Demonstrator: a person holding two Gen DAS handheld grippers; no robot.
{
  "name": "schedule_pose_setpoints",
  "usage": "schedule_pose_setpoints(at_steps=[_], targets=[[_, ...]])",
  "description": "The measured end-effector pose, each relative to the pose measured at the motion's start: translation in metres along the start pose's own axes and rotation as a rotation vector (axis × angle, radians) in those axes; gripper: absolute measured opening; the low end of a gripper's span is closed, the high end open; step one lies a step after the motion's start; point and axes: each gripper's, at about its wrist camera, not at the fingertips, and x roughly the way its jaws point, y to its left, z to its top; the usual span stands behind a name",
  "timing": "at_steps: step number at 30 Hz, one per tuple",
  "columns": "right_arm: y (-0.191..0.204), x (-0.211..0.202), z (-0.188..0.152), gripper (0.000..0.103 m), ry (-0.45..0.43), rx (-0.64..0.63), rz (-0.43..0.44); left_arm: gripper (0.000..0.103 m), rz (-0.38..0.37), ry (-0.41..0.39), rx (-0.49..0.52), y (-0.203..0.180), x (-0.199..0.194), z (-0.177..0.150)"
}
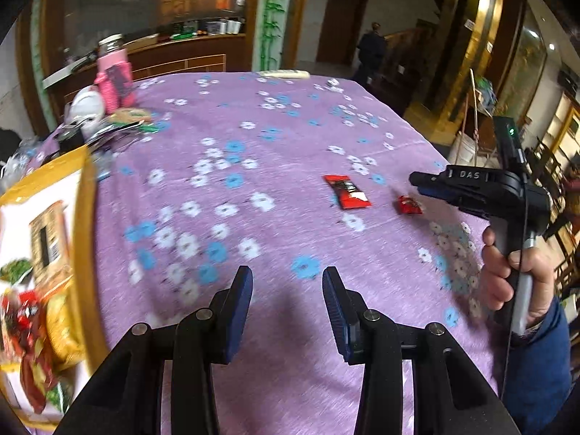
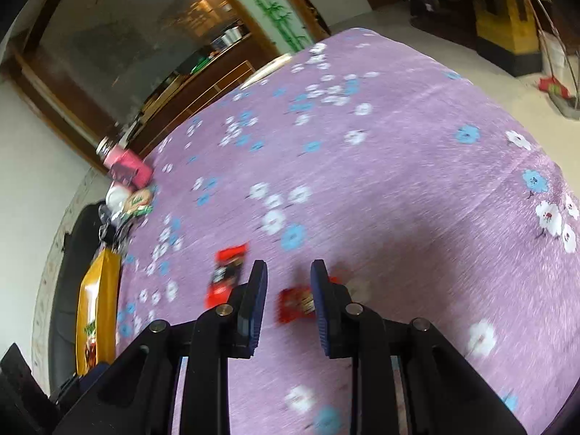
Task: Organize snacks
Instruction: 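Move both grippers back to the last red candies on the cloth, then grasp a red candy with the left gripper while the right grasps another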
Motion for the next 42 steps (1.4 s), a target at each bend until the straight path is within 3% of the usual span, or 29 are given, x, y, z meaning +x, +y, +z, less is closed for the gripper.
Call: schedule_pose_setpoints(at_steps=[4, 9, 14, 17, 20, 25, 26, 29, 35, 38, 42], targets=[[-0.018, 0.011, 0.002, 0.024, 0.053, 0.07, 0.097, 0.042, -0.007, 0.028, 0.03, -0.016, 0.02, 0.018], [-0.01, 0.019, -0.005, 0.023, 0.134, 0.029, 0.125, 0.041, -0.006, 0.077, 0.04, -0.031, 0.052, 0.043], [-0.003, 0.015, -0.018, 0.027, 0.217, 0.013, 0.233, 0.043, -0.036, 0.125, -0.015, -0.034, 0.08, 0.065], [-0.009, 0.008, -0.014, 0.029, 0.178, 0.038, 0.201, 0.048, -0.042, 0.127, -0.026, -0.042, 0.094, 0.076], [-0.023, 0.001, -0.009, 0.03, 0.137, 0.097, 0.186, 0.059, -0.026, 0.137, -0.023, -0.054, 0.112, 0.083], [-0.032, -0.006, -0.006, 0.031, 0.109, 0.127, 0.191, 0.059, 0.044, 0.168, -0.012, -0.068, 0.145, 0.085], [-0.03, -0.006, -0.006, 0.031, 0.112, 0.118, 0.195, 0.058, 0.062, 0.164, -0.007, -0.069, 0.148, 0.085], [-0.029, -0.009, -0.006, 0.031, 0.118, 0.097, 0.197, 0.033, 0.115, 0.118, 0.031, -0.069, 0.148, 0.083], [-0.013, -0.002, -0.01, 0.038, 0.162, 0.023, 0.164, 0.03, 0.131, 0.115, -0.004, -0.035, 0.131, 0.071], [0.004, 0.0, -0.017, 0.051, 0.187, -0.076, 0.126, 0.03, 0.142, 0.106, -0.008, -0.018, 0.116, 0.055], [0.032, 0.002, -0.034, 0.054, 0.206, -0.25, 0.066, 0.03, 0.138, 0.077, -0.022, -0.005, 0.094, 0.029]])
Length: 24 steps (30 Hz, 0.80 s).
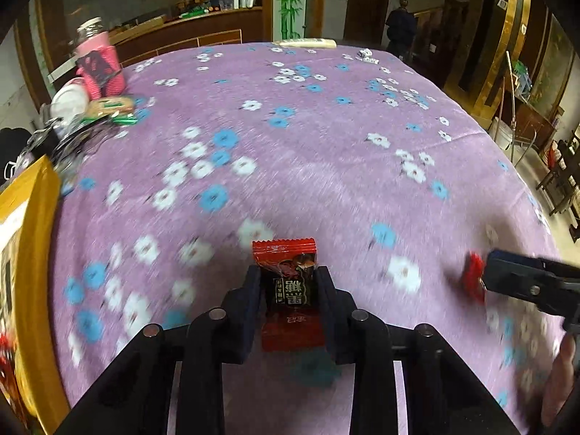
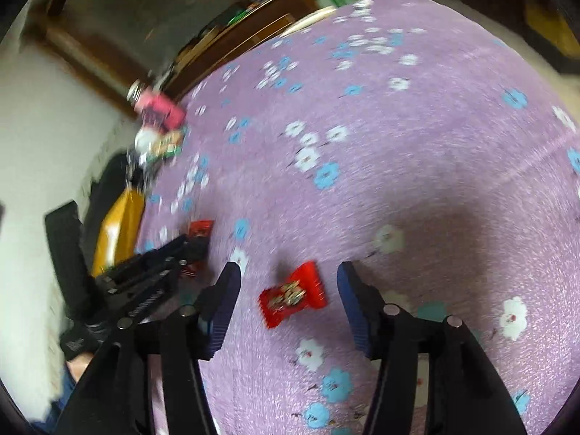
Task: Organize snacks
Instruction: 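Grasp a red candy with the left gripper while the right grasps another, then carry both red candies over the white tray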
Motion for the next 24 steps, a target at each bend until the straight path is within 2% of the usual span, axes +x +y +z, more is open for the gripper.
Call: schedule_pose_setpoints(at_steps=[4, 6, 7, 10, 11, 14, 17, 24], targets=[[0.029, 0.011, -0.013, 0.054, 0.004, -0.174, -0.139, 0.03, -0.007, -0.042, -0.009, 0.005, -0.007, -0.012], [0.033, 0.014, -0.017, 0.043, -0.018, -0.218, -0.204, 0.03, -0.01, -0.054, -0.011, 0.005, -0.008, -0.013], [0.031, 0.013, -0.017, 0.036, -0.022, -0.217, -0.209, 0.03, -0.015, -0.06, -0.013, 0.006, -0.008, -0.013], [0.025, 0.009, -0.015, 0.031, -0.049, -0.188, -0.198, 0.03, -0.035, -0.083, -0.022, 0.009, -0.01, -0.014], [0.026, 0.007, -0.014, 0.025, -0.068, -0.192, -0.197, 0.03, -0.042, -0.087, -0.024, 0.01, -0.011, -0.013], [0.032, 0.0, -0.012, 0.025, -0.12, -0.206, -0.201, 0.03, -0.057, -0.12, -0.023, 0.011, -0.017, -0.012], [0.033, 0.001, -0.01, 0.025, -0.135, -0.205, -0.217, 0.03, -0.064, -0.137, -0.015, 0.01, -0.02, -0.013], [0.04, -0.004, -0.008, 0.025, -0.177, -0.214, -0.183, 0.03, -0.07, -0.148, -0.013, 0.009, -0.023, -0.013]])
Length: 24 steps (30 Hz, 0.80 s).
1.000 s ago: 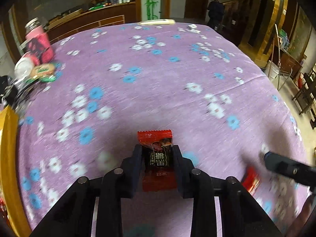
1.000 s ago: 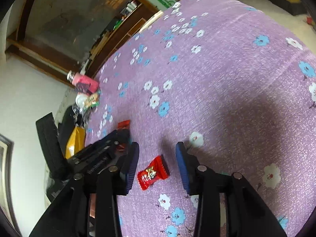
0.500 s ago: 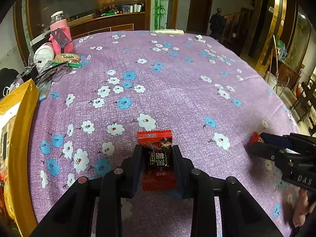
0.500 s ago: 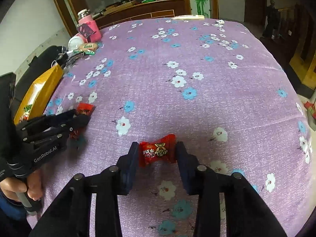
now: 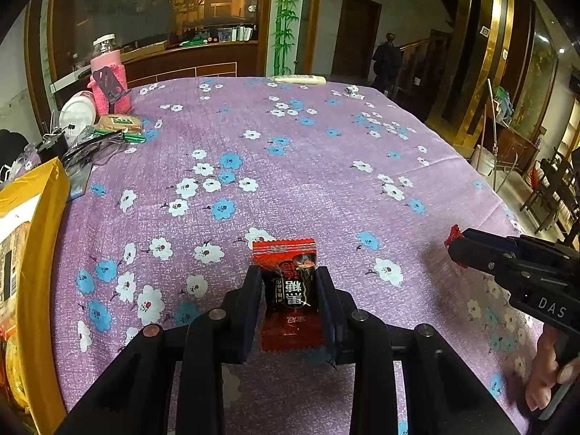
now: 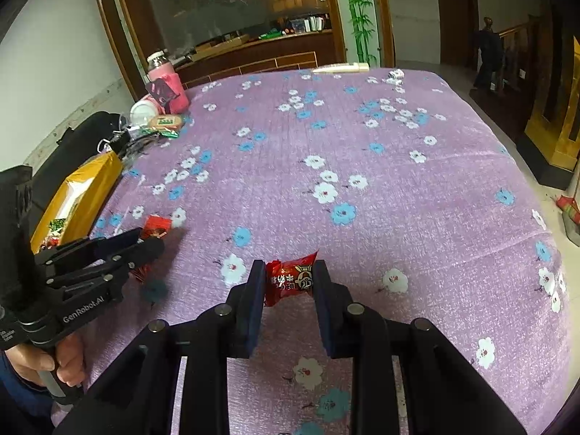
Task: Organize snacks
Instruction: 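Carry both red candies over the white tray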
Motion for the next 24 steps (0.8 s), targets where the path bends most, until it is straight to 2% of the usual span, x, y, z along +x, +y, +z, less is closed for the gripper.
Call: schedule_pose_setpoints(at_steps=[7, 12, 18, 24], targets=[[-0.007, -0.003, 0.001, 0.025, -0.022, 0.042, 0.001, 0.03, 0.003, -0.013, 0.016, -0.004, -0.003, -0.002], [-0.01, -0.008, 0.002, 0.025, -0.03, 0.108, -0.032, 0.03, -0.003, -0.021, 0.035, -0.011, -0.008, -0.003], [0.017, -0.024, -0.009, 0.025, -0.033, 0.099, -0.072, 0.03, -0.035, -0.039, 0.061, -0.019, -0.025, -0.004], [0.031, -0.044, -0.024, 0.025, -0.067, 0.126, -0.05, 0.03, -0.062, -0.052, 0.087, -0.023, -0.049, -0.012]])
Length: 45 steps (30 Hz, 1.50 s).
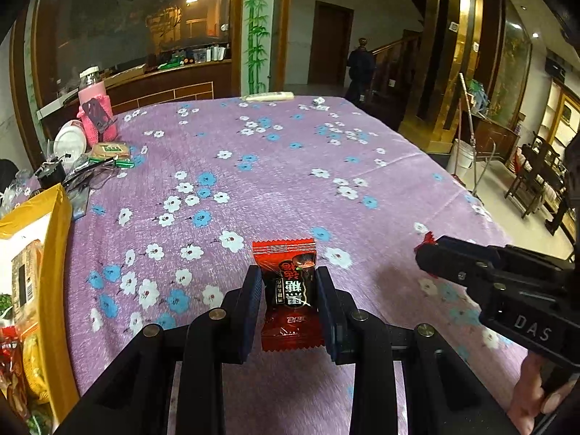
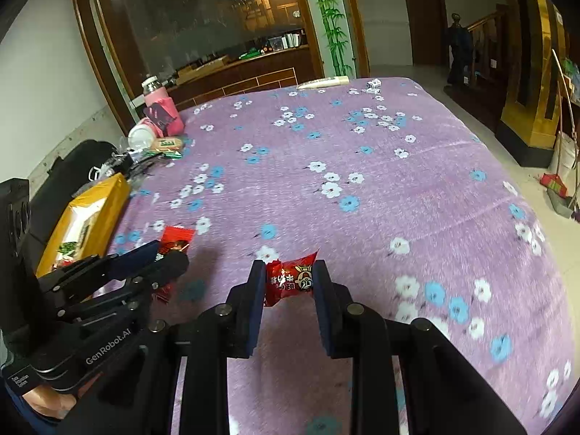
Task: Organize snacks
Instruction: 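Carry both red candies over the white tray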
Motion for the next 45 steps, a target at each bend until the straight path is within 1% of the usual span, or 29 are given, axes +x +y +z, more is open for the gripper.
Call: schedule_pose_setpoints(at_steps=[5, 8, 16, 27, 31, 36, 39, 42, 45], targets=[[0.001, -0.004, -0.011, 0.025, 0.011, 0.048, 0.038, 0.03, -0.008, -0.011, 0.002, 0.005, -0.02, -0.009], [0.005, -0.007, -0.014, 0.025, 0.017, 0.055, 0.055, 0.031, -0.009, -0.015, -0.011, 0.012, -0.03, -0.015], [0.028, -0.008, -0.022, 0.025, 0.034, 0.018, 0.078, 0.031, 0.002, -0.012, -0.064, 0.035, -0.038, -0.023], [0.05, -0.004, -0.024, 0.025, 0.056, -0.006, 0.108, 0.031, 0.02, -0.043, -0.13, 0.068, -0.055, -0.024], [0.061, -0.002, -0.022, 0.025, 0.067, -0.019, 0.128, 0.031, 0.041, -0.062, -0.166, 0.088, -0.063, -0.025], [0.081, 0.006, -0.019, 0.025, 0.095, -0.039, 0.175, 0.031, 0.083, -0.086, -0.229, 0.122, -0.076, -0.03], [0.1, 0.011, -0.015, 0.025, 0.112, -0.062, 0.215, 0.031, 0.112, -0.101, -0.272, 0.146, -0.085, -0.035], [0.128, 0.016, -0.011, 0.025, 0.128, -0.1, 0.259, 0.031, 0.149, -0.118, -0.317, 0.171, -0.095, -0.041], [0.155, 0.02, -0.01, 0.025, 0.14, -0.148, 0.287, 0.031, 0.2, -0.124, -0.364, 0.198, -0.102, -0.053]])
